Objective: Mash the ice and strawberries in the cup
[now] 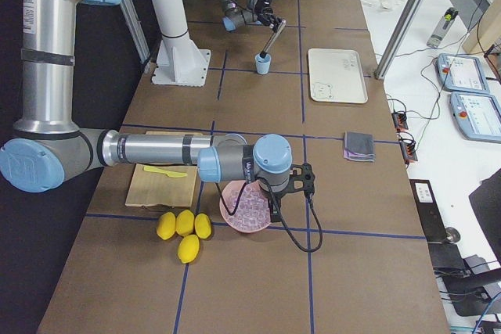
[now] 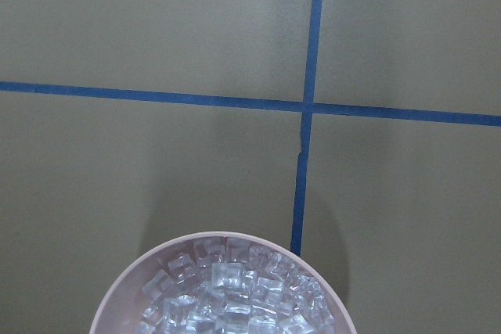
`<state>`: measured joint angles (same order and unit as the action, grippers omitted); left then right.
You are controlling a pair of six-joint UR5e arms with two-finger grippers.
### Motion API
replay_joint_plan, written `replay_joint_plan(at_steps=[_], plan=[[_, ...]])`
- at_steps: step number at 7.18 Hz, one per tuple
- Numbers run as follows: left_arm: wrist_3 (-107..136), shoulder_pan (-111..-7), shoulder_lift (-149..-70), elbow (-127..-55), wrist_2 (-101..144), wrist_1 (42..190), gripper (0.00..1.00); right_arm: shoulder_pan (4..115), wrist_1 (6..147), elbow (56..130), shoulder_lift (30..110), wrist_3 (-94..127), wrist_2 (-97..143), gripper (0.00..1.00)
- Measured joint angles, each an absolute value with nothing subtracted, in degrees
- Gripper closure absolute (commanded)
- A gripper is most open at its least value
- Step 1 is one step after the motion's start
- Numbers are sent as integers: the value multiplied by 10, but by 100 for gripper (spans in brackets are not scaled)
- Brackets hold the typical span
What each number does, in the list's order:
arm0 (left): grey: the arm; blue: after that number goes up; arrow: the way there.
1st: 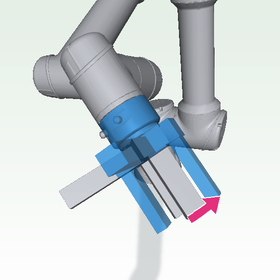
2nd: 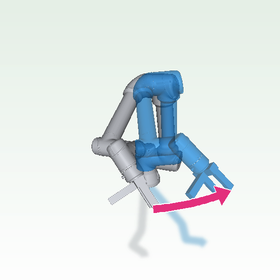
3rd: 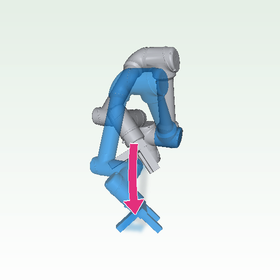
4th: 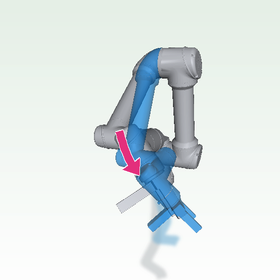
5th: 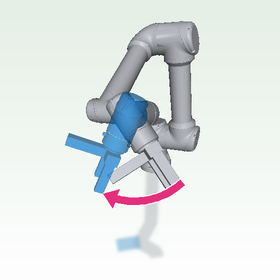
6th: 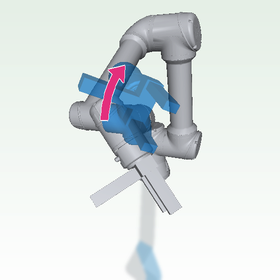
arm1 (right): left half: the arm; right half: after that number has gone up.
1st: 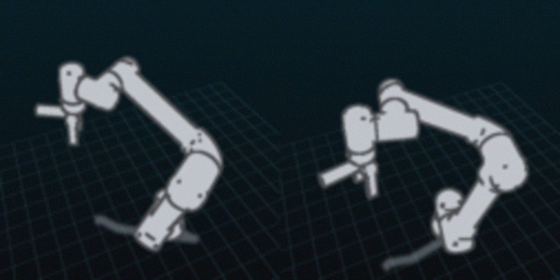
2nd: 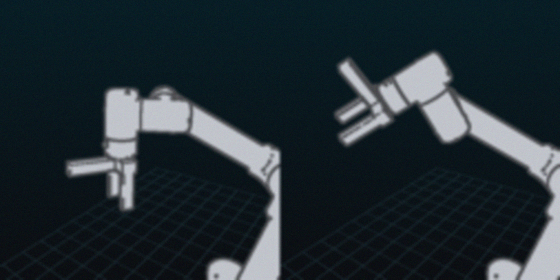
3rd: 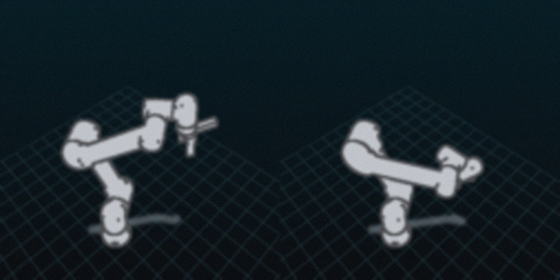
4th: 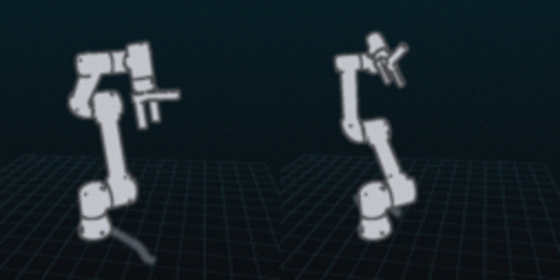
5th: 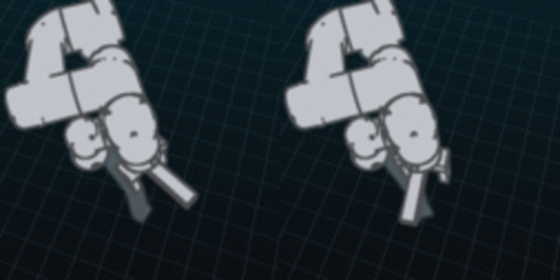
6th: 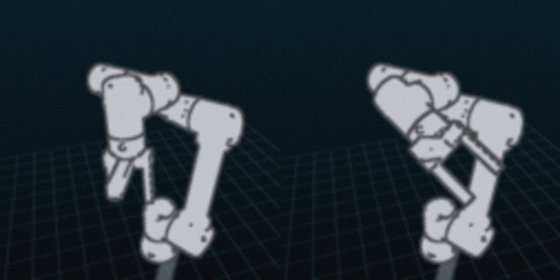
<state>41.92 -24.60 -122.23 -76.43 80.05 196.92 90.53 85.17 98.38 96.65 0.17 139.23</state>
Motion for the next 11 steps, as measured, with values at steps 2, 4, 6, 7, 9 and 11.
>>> replay_joint_plan(at_steps=[2, 4, 6, 7, 9, 11], plan=[[420, -247, -1223, -763, 800, 1965, 100, 905, 852, 982, 966, 2, 1392, 0], [419, -247, -1224, -762, 800, 1958, 100, 905, 852, 981, 966, 1, 1392, 1], [420, -247, -1224, -755, 800, 1955, 100, 905, 852, 980, 966, 0, 1392, 0], [421, -247, -1224, -751, 800, 1955, 100, 905, 852, 980, 966, 0, 1392, 0], [421, -246, -1225, -744, 800, 1955, 100, 905, 852, 980, 966, 0, 1392, 0], [421, -245, -1227, -741, 800, 1955, 100, 905, 852, 980, 966, 0, 1392, 1]])
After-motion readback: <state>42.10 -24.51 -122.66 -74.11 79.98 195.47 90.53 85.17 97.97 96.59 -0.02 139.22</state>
